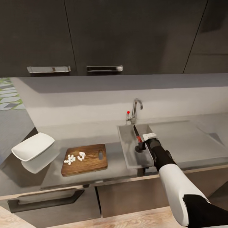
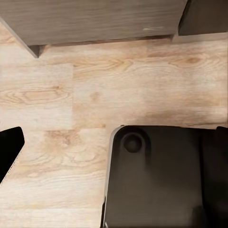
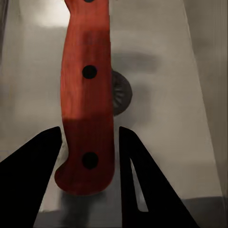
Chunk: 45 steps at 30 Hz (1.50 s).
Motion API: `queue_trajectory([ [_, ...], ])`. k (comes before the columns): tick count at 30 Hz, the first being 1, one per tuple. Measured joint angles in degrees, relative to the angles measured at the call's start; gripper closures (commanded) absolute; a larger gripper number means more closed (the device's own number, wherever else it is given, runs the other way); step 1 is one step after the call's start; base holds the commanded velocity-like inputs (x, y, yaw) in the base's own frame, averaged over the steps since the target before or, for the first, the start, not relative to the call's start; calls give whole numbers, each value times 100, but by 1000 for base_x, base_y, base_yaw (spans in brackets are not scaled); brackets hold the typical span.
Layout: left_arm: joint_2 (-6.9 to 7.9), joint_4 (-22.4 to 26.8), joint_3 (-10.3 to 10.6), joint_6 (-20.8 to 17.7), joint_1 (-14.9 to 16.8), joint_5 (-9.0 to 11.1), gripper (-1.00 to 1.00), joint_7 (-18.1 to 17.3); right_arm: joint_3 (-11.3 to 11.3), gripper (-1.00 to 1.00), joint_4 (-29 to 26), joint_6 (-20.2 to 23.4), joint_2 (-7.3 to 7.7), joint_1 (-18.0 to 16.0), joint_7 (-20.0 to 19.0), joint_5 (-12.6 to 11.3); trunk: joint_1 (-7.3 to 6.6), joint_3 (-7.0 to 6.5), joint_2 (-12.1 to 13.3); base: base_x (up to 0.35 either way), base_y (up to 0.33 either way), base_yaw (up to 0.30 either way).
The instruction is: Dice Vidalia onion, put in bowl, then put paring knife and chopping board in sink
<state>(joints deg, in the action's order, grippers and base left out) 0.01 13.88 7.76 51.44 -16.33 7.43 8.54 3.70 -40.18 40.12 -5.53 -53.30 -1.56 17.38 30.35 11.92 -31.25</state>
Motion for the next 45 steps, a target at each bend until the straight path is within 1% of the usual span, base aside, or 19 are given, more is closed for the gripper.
queue_trajectory([
  [7, 5, -2, 0, 8, 0, 0, -100, -2, -2, 100, 296, -7, -10, 0, -9, -6, 3, 64, 0, 31, 21, 0],
  [16, 5, -2, 0, 8, 0, 0, -100, -2, -6, 100, 533, -25, -10, -1, -15, -9, 2, 147, 0, 1, 0, 0],
  [21, 5, -2, 0, 8, 0, 0, -100, -2, -6, 100, 562, -33, -10, -1, -15, -9, 2, 192, 0, 33, 16, 0],
  [28, 5, -1, 1, 9, 0, -1, -100, -6, -7, 100, 577, -34, -9, -1, -15, -10, 2, 257, 0, 113, 130, 0],
  [45, 5, -2, 0, 8, 1, 0, -100, -11, -6, 100, 583, -34, 8, -1, -12, -9, 3, 412, 0, 2, 2, 0],
])
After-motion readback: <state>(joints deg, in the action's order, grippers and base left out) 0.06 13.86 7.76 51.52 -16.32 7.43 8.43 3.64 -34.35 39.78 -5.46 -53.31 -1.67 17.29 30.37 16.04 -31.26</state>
